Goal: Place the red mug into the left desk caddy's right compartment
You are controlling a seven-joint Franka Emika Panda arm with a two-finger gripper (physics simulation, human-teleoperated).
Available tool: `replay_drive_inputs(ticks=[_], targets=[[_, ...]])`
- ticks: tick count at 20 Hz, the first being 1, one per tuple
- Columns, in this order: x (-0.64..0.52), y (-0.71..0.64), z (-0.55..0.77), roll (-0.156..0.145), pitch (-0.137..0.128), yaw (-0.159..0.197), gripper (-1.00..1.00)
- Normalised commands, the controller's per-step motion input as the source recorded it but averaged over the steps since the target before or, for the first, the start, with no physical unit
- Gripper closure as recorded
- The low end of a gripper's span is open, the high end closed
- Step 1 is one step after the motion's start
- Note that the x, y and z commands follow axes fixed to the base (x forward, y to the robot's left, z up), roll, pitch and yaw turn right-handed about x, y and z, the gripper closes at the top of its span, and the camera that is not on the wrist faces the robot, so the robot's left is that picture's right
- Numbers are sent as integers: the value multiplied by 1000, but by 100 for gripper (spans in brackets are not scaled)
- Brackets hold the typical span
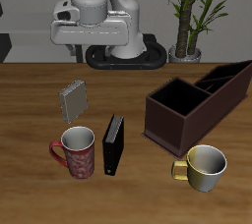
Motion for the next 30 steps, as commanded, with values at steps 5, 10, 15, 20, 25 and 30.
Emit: replay_drive_inputs(ticks=[5, 10, 15, 20, 25, 30], targets=[[298, -448, 110, -45, 0, -15, -100], [199, -216, 45, 1, 0, -7, -100], [219, -190, 22, -29, 11, 2, -100], [344, -191, 47, -27, 7, -26, -100], [228, -15, 52, -15, -13, -33, -100], [147, 31, 18, -3, -13, -18, -100]])
